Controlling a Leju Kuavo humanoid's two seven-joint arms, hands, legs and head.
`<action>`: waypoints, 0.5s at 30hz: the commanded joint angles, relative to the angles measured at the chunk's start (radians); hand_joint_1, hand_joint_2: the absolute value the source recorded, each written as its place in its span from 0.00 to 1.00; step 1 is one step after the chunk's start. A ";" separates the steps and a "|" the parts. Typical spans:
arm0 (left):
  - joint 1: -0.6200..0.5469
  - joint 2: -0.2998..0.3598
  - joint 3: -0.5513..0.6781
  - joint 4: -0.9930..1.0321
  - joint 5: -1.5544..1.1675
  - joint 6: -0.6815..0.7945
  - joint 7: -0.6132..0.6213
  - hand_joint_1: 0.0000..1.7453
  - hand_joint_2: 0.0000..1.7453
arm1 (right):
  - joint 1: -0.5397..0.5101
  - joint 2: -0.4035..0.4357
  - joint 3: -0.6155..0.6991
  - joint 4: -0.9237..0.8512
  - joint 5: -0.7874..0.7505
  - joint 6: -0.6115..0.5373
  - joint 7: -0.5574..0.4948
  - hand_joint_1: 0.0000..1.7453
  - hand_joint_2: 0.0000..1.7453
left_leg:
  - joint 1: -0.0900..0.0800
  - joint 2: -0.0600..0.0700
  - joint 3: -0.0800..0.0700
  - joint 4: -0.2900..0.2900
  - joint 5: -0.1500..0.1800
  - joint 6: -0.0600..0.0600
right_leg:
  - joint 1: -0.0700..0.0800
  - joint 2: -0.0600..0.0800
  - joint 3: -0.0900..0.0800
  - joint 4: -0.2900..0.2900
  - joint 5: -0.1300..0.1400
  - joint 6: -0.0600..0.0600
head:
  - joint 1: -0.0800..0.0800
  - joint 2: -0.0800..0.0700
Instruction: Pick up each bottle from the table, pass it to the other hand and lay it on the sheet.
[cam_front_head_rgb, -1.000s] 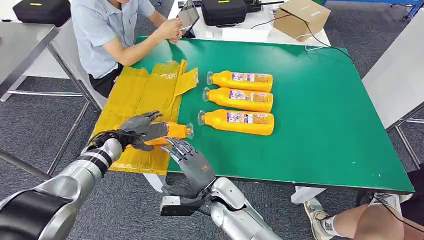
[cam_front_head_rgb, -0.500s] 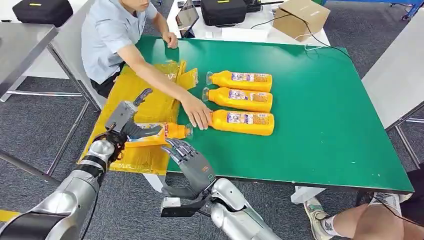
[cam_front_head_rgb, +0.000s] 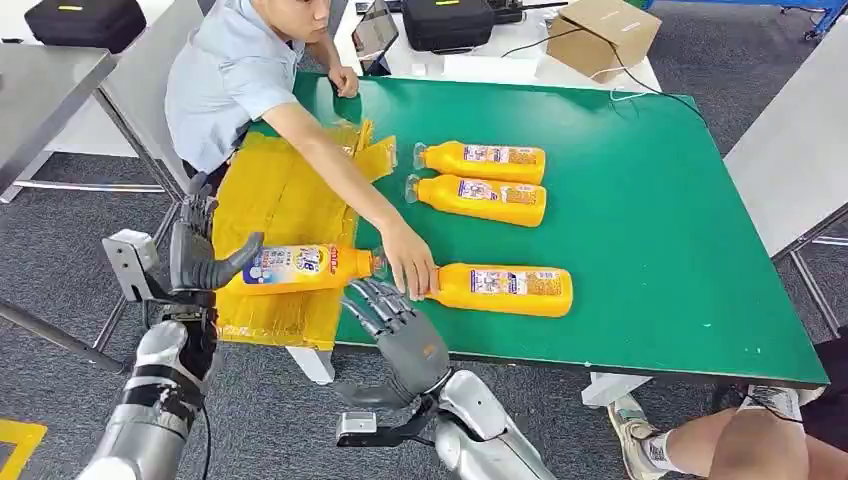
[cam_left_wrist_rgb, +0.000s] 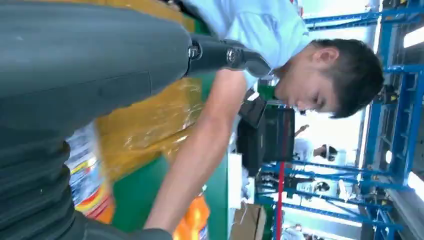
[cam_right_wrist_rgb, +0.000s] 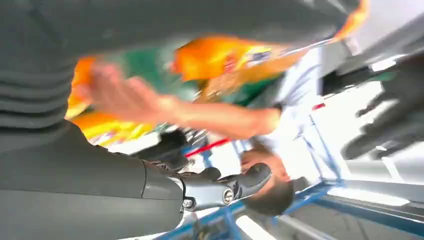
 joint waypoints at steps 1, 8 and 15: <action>0.347 -0.069 -0.020 -0.508 -0.055 0.055 -0.026 0.00 1.00 | 0.016 -0.228 -0.294 -0.081 0.274 0.027 0.311 0.00 1.00 | -0.001 -0.001 0.004 -0.001 -0.001 0.001 | -0.001 -0.003 0.005 -0.003 -0.001 0.000 | 0.001 0.000; 0.346 -0.065 -0.027 -0.545 -0.084 0.072 -0.025 0.00 1.00 | 0.035 -0.231 -0.301 -0.097 0.292 0.033 0.325 0.00 1.00 | 0.000 -0.005 0.002 0.001 -0.002 0.000 | 0.000 -0.006 0.005 -0.002 -0.003 -0.001 | 0.000 0.000; 0.314 -0.071 0.003 -0.503 -0.046 0.098 0.046 0.00 1.00 | 0.035 -0.218 -0.296 -0.080 0.319 0.097 0.400 0.00 1.00 | 0.001 -0.001 0.002 0.000 -0.001 0.000 | 0.002 -0.003 0.003 -0.002 -0.001 -0.001 | 0.000 0.000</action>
